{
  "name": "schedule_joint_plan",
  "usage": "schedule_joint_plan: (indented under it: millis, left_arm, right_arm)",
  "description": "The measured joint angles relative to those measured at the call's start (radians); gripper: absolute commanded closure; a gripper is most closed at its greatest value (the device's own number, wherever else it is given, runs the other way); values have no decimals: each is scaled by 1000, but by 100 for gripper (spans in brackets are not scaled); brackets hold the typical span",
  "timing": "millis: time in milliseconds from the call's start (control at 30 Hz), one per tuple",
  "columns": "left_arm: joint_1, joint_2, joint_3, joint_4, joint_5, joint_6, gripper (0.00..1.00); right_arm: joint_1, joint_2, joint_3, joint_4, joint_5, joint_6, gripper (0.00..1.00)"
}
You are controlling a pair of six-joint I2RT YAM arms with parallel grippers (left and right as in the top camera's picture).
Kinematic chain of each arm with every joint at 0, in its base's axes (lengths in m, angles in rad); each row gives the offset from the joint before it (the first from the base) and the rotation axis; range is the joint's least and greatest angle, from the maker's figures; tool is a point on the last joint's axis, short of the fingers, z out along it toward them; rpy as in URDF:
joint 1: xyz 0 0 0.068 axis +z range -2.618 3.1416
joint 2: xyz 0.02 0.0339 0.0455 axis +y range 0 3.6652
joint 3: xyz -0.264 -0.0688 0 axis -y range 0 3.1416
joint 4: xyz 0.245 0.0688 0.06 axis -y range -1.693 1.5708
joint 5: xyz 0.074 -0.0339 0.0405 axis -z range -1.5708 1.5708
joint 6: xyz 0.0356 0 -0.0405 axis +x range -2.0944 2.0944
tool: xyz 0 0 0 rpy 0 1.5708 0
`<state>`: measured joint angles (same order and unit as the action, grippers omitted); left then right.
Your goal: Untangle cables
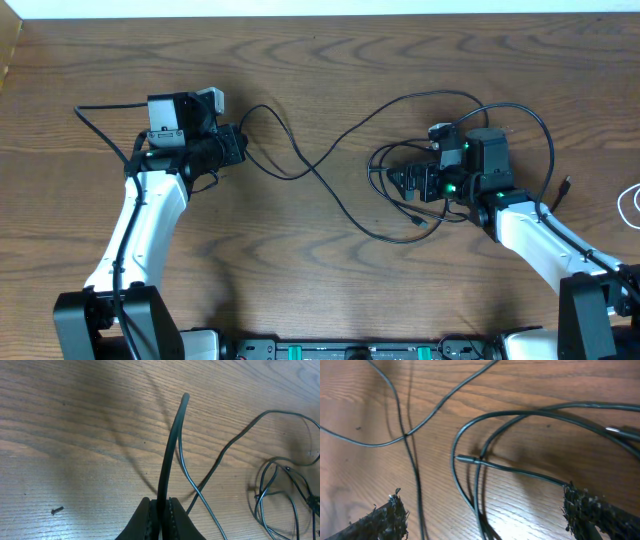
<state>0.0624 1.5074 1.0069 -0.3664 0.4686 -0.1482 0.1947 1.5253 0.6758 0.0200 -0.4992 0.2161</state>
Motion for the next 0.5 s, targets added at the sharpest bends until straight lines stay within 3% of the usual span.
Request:
schedule_joint_plan:
  millis: [500]
  left_arm:
    - [0,0,0,-7,-3,-1,92]
  right_arm:
    - [71,18,0,-61,197,-26,4]
